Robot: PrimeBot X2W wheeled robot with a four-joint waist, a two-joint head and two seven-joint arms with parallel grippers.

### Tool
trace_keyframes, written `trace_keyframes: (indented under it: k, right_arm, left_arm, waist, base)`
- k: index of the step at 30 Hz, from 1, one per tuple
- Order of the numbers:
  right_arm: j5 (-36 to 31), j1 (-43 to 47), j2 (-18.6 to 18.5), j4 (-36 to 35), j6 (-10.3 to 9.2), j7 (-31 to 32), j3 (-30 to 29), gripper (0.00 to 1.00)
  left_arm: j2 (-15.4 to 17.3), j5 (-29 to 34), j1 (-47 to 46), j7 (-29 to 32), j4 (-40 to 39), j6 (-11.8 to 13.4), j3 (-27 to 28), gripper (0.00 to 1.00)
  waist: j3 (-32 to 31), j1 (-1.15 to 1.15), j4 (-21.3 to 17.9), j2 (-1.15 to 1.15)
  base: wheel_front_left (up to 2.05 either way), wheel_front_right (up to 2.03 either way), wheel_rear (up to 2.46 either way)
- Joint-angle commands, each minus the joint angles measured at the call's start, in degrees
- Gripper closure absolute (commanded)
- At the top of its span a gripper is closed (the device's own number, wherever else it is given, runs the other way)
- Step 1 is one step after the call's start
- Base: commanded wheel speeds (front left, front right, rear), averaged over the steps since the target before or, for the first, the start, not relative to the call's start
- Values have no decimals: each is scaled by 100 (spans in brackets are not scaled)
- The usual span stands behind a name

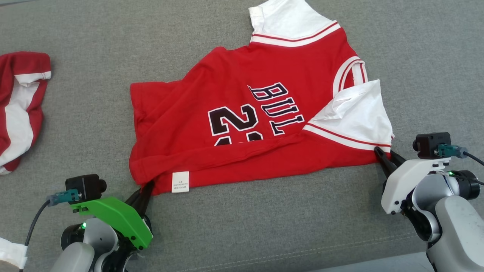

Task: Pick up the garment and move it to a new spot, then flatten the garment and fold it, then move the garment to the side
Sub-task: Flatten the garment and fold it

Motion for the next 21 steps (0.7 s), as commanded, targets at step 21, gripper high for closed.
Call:
trace_keyframes:
  k: [21]
  right_arm:
    - [1685,274,-478,-2278,-8,1000,-698,100]
  left_arm:
    - [119,-897,165,50,-1974,164,898,100]
  waist:
    - [-463,0,-60,66]
  base:
    - [0,0,0]
